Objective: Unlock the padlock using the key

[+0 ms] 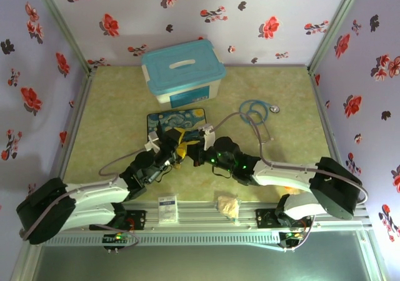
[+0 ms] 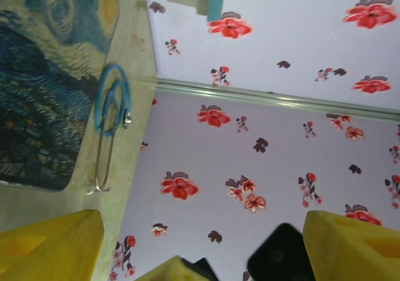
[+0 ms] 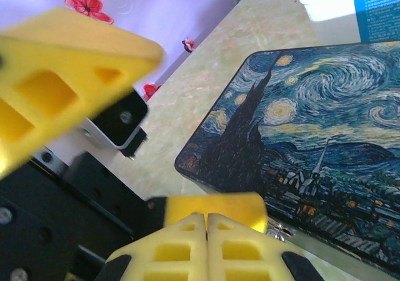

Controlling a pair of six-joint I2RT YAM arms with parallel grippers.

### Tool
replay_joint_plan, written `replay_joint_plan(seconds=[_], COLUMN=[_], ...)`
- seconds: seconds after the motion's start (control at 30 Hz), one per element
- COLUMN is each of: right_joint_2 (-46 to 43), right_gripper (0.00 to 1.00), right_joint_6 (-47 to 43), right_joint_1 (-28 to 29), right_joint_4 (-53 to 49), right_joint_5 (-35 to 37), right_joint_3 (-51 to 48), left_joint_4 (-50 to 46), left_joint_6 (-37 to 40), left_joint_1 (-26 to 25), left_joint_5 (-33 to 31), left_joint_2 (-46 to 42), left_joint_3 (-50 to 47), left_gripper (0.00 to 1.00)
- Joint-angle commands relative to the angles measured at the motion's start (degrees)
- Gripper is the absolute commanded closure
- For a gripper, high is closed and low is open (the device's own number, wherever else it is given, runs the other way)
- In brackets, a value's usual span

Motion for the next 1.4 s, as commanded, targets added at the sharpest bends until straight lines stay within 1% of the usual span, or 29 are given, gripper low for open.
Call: replay_joint_plan(seconds=[0.0, 0.07, 0.2, 0.27, 0.33, 0.4, 0.57, 0.63, 0.77, 0.87, 0.97, 1.07, 1.1, 1.13, 1.17, 1.2, 1.23, 1.27, 1.3, 1.37], right_joint_2=[-2.6, -2.6, -1.9, -1.3, -0.6, 0.1, 0.0, -0.2, -0.1, -0.2, -0.6, -1.2, -1.4, -1.8, -3.1, -4.6, -5.7, -7.4, -9.3, -12.2], right_gripper=[1.00, 1.00, 1.00, 1.00, 1.00, 1.00, 1.00, 1.00, 1.00, 1.00, 1.00, 1.00, 0.95, 0.79, 0.51, 0.32, 0.22, 0.08, 0.01, 0.01], right_joint_6=[0.3, 0.3, 1.2, 1.5, 1.5, 1.3, 1.6, 1.7, 1.7, 1.8, 1.7, 1.1, 0.8, 0.8, 0.7, 1.0, 1.4, 2.2, 2.9, 2.9], right_joint_1=[0.3, 0.3, 0.3, 0.3, 0.3, 0.3, 0.3, 0.3, 0.3, 0.3, 0.3, 0.3, 0.3, 0.1, -0.6, -1.8, -3.5, -5.4, -7.8, -11.6], right_joint_4=[-0.6, -0.6, 0.3, 1.0, 1.1, 1.2, 1.5, 1.7, 1.6, 1.6, 1.1, -0.2, -0.3, -1.2, -2.6, -3.3, -3.1, -2.4, -1.8, -1.9], right_joint_5=[2.6, 2.7, 1.6, 1.1, 0.8, 0.6, 1.0, 1.3, 1.5, 1.5, 1.6, 1.2, 0.9, 0.7, 0.1, -0.9, -2.4, -4.5, -6.6, -10.7], right_joint_3=[-1.5, -1.4, -0.2, 0.2, 0.7, 1.0, 0.1, -0.4, -0.3, -0.1, 0.1, 0.4, 0.5, 0.6, 0.6, 0.1, -1.0, -2.3, -3.5, -4.8], left_joint_4=[-8.9, -11.3, -9.2, -5.6, -0.6, 2.2, 0.4, -0.3, -2.3, -2.2, -2.0, -4.5, -5.5, -6.0, -8.2, -13.4, -19.1, -23.8, -28.0, -35.2], left_joint_6=[3.7, 3.0, 0.5, -0.5, -0.2, 0.3, 0.9, 1.1, 1.1, 0.4, 0.8, 3.2, 4.6, 7.5, 11.9, 16.5, 20.7, 26.4, 33.1, 42.7], left_joint_1=[-0.3, -0.2, 0.3, 0.3, 0.2, 0.2, 0.2, 0.2, 0.2, 0.4, 1.0, 1.9, 2.2, 2.2, 2.4, 2.6, 2.7, 2.9, 2.9, 3.6], left_joint_5=[-2.9, -3.0, -2.2, -1.1, -0.6, -0.5, -0.4, -0.6, -0.6, -0.6, -0.8, -0.7, -0.5, -0.2, 0.5, 1.6, 2.3, 3.1, 3.8, 5.5], left_joint_2=[-4.6, -5.7, -4.3, -1.8, 0.9, 2.3, 1.8, 1.3, 0.9, 1.1, 1.1, -0.1, -0.7, -1.3, -2.5, -4.2, -5.5, -6.9, -7.8, -8.9], left_joint_3=[1.8, 1.8, 0.0, -0.6, -1.1, -1.2, -0.8, -1.0, -0.9, -1.6, -2.4, -2.3, -1.9, -1.5, 0.0, 2.6, 5.6, 8.4, 10.9, 15.3], left_gripper=[0.17, 0.17, 0.20, 0.21, 0.27, 0.36, 0.49, 0.58, 0.79, 0.99, 1.00, 1.00, 1.00, 1.00, 1.00, 1.00, 1.00, 1.00, 1.00, 1.00])
